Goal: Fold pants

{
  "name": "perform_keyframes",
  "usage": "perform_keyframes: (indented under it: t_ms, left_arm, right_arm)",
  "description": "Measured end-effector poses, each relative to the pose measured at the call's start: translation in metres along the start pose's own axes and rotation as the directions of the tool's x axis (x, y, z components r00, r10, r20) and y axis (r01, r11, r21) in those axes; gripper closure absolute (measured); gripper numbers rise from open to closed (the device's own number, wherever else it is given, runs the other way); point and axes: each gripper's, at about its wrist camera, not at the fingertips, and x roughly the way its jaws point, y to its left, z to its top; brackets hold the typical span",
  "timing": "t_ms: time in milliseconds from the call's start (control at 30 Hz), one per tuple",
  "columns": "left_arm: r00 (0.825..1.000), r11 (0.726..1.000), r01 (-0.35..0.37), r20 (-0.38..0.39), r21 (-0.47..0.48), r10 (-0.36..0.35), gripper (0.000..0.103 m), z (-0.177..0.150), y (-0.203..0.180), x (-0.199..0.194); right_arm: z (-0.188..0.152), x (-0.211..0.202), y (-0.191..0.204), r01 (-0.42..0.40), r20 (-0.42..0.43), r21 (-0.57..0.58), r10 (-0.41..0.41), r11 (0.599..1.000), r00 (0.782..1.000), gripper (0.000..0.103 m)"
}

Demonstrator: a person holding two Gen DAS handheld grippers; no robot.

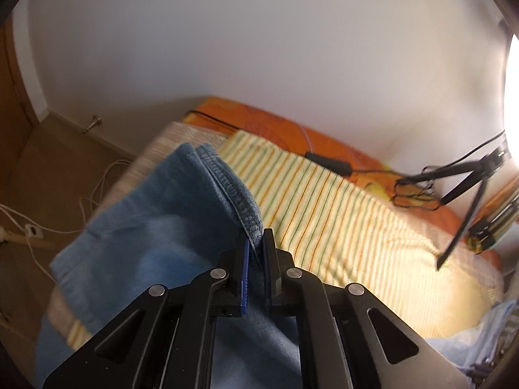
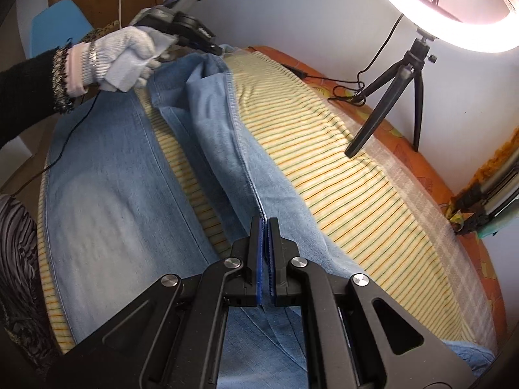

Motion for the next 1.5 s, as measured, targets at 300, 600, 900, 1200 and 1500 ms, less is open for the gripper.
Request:
perform_keyframes:
  t_ms: [300,600,900,1200,1500]
  left_arm:
    - [0.99,0.995,0.09,0.112,-0.049,-0.084,0.098,-0.02,0.027,-0.086]
    - [0.976,0.981,0.164,0.164,-0.104,-0.145,0.098,-0.066,0.068,-0.138]
    - [0.971,0.959,0.209,0.154,-0.189,-0.181,0.098,-0.154,0.122,-0.157]
    - [0.963,0.908,0.267,0.108,-0.322,-0.245,0.097,-0.219,0.16,-0.13]
    - [0.941,0.829,0.337,0.172,-0.446,-0.29,0.06,-0.214,0.178,-0.121]
  right_arm:
    - [0.019,-0.053,0.037,0.058,0.003,-0.066,-0.058,0.996,0.998,0.099]
    - [0.022,-0.094,0.108,0.075,-0.04,-0.179,-0.084,0.981,0.996,0.099]
    - [-0.01,-0.099,0.181,0.009,-0.114,-0.25,-0.039,0.968,0.993,0.099]
    - [-0.064,-0.067,0.219,0.001,-0.144,-0.227,-0.035,0.974,0.989,0.099]
    - [-0.078,-0.065,0.206,0.027,-0.109,-0.11,-0.039,0.994,0.993,0.099]
